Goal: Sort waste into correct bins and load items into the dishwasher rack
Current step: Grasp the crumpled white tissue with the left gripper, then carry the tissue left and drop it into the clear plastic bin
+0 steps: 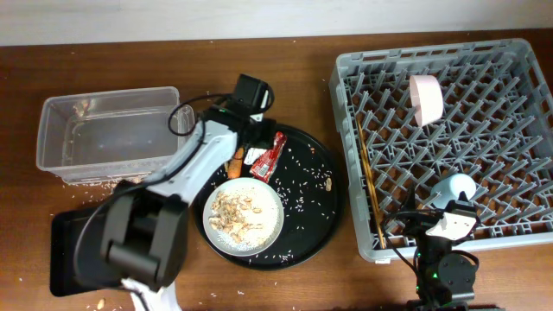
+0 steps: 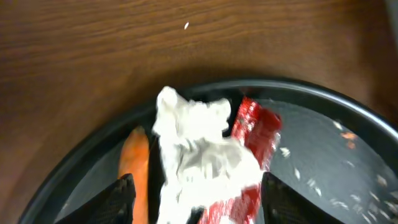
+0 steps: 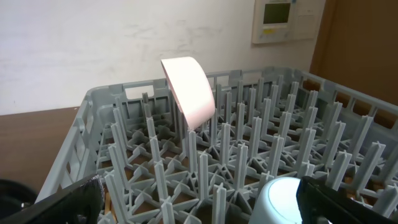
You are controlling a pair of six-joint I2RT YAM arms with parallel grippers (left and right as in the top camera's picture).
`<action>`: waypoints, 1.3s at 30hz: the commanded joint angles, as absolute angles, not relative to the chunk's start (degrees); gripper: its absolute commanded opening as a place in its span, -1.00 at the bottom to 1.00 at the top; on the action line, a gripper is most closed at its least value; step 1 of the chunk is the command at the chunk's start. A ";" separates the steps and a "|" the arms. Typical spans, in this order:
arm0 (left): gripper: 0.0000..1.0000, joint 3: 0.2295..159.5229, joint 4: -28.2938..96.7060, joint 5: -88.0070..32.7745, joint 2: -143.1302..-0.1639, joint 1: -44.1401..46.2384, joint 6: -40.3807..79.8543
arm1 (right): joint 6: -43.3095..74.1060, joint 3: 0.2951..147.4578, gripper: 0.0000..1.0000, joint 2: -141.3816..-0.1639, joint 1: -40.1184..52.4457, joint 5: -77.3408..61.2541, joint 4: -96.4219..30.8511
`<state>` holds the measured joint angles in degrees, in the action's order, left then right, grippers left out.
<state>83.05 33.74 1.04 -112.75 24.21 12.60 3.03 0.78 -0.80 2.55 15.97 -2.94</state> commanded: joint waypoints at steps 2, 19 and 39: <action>0.18 82.98 29.93 2.76 -117.86 24.88 11.70 | 3.42 0.32 0.96 -0.36 2.22 15.68 -3.14; -0.41 83.09 28.05 3.31 -121.86 27.68 11.68 | 3.42 0.32 0.96 -0.36 2.22 15.68 -3.14; -0.99 103.68 57.52 14.90 -113.47 27.33 11.94 | 3.42 0.32 0.96 -0.36 2.22 15.68 -3.14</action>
<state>102.87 55.33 11.66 -115.55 27.79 11.77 3.03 0.78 -0.80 2.55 15.81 -2.96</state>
